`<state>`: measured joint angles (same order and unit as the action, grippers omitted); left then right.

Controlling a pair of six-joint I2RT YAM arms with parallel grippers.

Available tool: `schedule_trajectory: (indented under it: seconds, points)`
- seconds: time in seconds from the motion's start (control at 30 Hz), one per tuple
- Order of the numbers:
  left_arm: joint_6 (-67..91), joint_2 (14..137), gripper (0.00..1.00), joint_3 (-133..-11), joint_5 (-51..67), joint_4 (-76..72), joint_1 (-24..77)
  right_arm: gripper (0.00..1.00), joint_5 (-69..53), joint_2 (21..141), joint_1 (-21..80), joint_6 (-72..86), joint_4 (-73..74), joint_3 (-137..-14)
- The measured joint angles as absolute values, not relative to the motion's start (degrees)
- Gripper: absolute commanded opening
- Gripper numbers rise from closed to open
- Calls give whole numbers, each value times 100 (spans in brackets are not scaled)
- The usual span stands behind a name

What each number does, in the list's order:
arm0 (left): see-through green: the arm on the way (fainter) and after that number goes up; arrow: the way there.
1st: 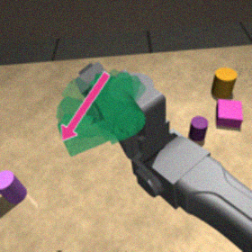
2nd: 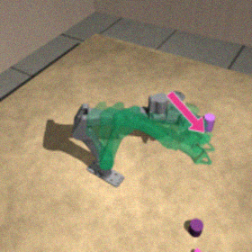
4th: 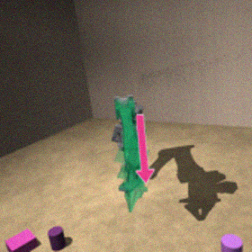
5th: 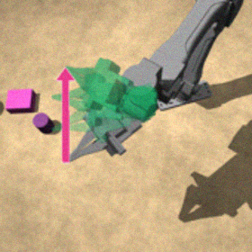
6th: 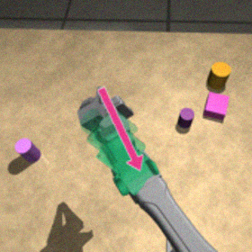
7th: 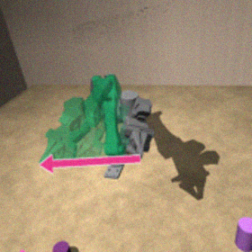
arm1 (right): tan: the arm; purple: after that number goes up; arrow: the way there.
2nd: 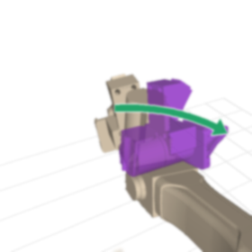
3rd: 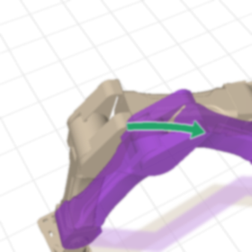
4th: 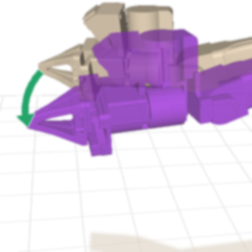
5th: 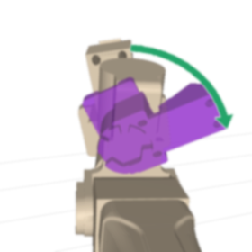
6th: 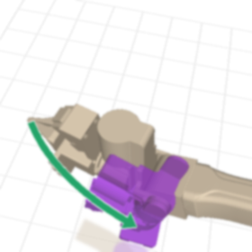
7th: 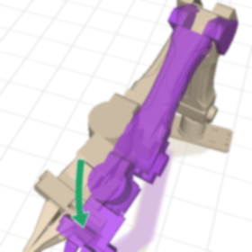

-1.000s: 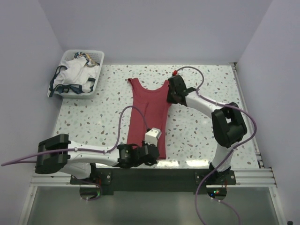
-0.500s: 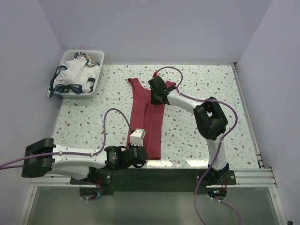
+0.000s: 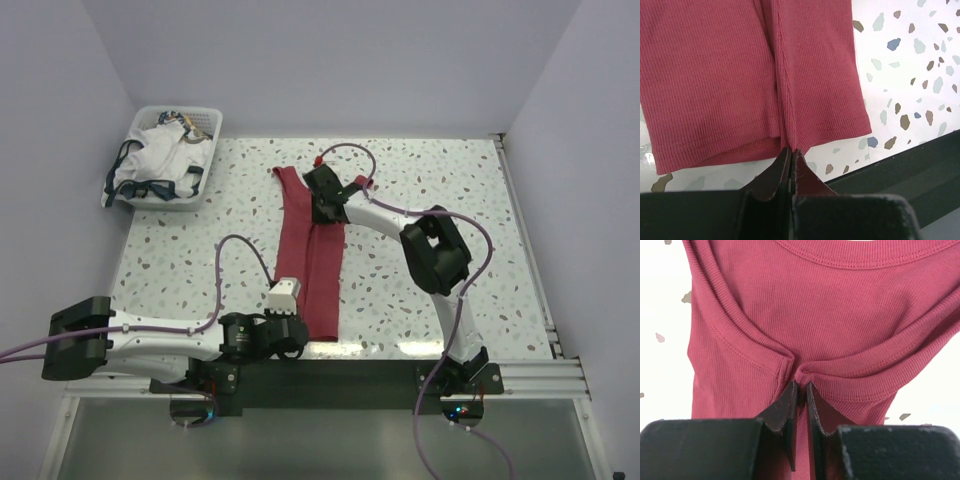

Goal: Fold and stack the tank tops
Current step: Fold the tank top

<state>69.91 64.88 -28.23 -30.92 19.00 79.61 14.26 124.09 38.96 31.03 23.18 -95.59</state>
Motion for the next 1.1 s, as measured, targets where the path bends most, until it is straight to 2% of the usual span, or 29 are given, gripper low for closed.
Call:
schedule_trajectory:
  seconds: [0.1, 0.17, 0.2, 0.23, 0.3, 0.33, 0.53, 0.63, 0.77, 0.83, 0.93, 1.1]
  points:
    - [6991, 6541, 0, -2823, -3092, 1896, 7961, 1, 1448, 12490, 3898, 3096, 2324, -9588]
    - [6989, 6608, 0, -2823, -3087, 1896, 7961, 6, 1472, 12527, 3898, 3081, 2327, -9590]
    - [6987, 6643, 0, -2823, -3087, 1894, 7961, 9, 1494, 12538, 3898, 3076, 2329, -9590]
    - [6987, 6674, 0, -2823, -3087, 1892, 7961, 17, 1520, 12547, 3898, 3063, 2340, -9590]
    - [6987, 6720, 3, -2823, -3085, 1894, 7961, 27, 1553, 12547, 3898, 3024, 2338, -9590]
    - [6987, 6729, 8, -2823, -3087, 1896, 7961, 33, 1555, 12547, 3898, 3000, 2322, -9590]
    - [6967, 6731, 39, -2849, -3061, 1975, 7961, 48, 1553, 12547, 3894, 2768, 2185, -9590]
    - [6943, 6729, 46, -2952, -3063, 2119, 7961, 55, 1549, 12527, 3894, 2655, 2189, -9594]
    - [6919, 6617, 47, -3212, -3076, 2296, 7961, 56, 1564, 12374, 3894, 2526, 2213, -9598]
    - [6908, 6486, 46, -3367, -3105, 2412, 7961, 51, 1601, 12210, 3889, 2482, 2237, -9594]
    - [6834, 6281, 44, -3581, -3194, 2543, 7957, 36, 1625, 11834, 3837, 2418, 2231, -9544]
    - [6604, 6165, 40, -3695, -3192, 2587, 7494, 37, 1752, 11559, 3706, 2375, 2226, -9539]
